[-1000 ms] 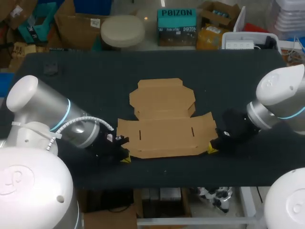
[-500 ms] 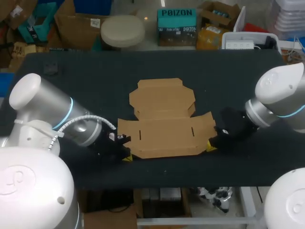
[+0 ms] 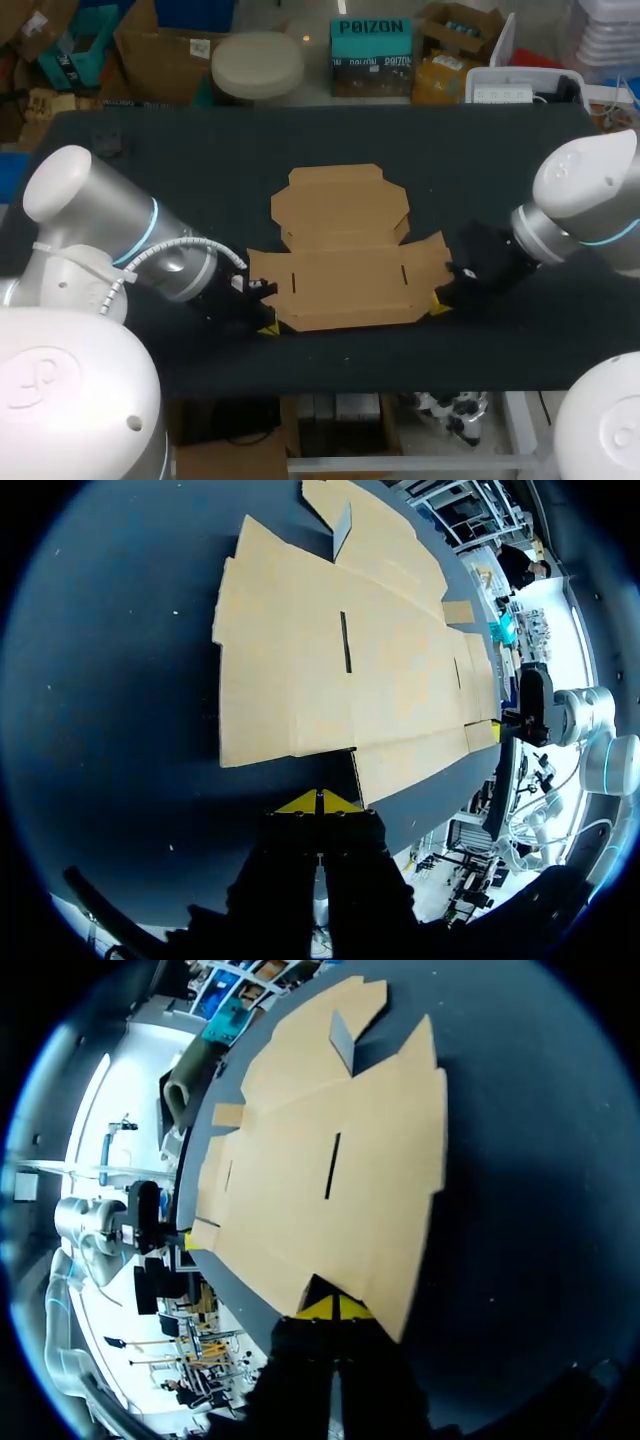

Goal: Assemble the packaging by folding the flat box into shape, placing the metal phone stand inside, and closing the box properly

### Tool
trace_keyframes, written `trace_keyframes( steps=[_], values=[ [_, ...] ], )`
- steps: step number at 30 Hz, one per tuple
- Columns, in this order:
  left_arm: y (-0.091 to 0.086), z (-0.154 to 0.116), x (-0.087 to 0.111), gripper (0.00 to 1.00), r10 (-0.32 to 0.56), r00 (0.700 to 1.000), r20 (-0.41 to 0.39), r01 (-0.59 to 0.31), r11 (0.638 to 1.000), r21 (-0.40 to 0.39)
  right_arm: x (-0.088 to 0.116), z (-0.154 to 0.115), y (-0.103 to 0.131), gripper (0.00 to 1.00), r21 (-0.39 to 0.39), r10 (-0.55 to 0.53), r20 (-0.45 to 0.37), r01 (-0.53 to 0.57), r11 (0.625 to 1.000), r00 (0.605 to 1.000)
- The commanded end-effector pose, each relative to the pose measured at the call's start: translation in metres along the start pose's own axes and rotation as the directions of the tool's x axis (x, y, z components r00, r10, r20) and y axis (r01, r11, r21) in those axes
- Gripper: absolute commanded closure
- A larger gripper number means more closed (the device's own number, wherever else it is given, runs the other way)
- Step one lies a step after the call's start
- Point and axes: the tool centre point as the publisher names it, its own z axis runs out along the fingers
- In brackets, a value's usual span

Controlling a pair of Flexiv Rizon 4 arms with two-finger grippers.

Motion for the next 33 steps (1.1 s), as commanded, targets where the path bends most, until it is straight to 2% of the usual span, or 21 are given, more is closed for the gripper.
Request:
trace_keyframes(
  steps=[1, 15, 33],
  values=[
    [-0.0023, 0.0008, 0.0046, 1.00, 0.000, 1.000, 0.022, 0.000, 1.000, -0.006, 0.0037, 0.0005, 0.0012, 1.00, 0.005, -0.001, 0.010, 0.001, 1.000, 1.000],
    [0.0031, 0.0005, -0.0006, 1.00, -0.005, 1.000, 0.012, 0.005, 1.000, -0.015, -0.0009, -0.0005, -0.0057, 1.00, -0.002, 0.044, 0.013, -0.044, 0.999, 0.999],
    [0.0042, -0.0023, 0.0025, 1.00, -0.003, 1.000, 0.031, 0.003, 1.000, -0.010, 0.0052, -0.0017, -0.0046, 1.00, -0.027, 0.144, 0.017, -0.143, 0.989, 0.989]
  ],
)
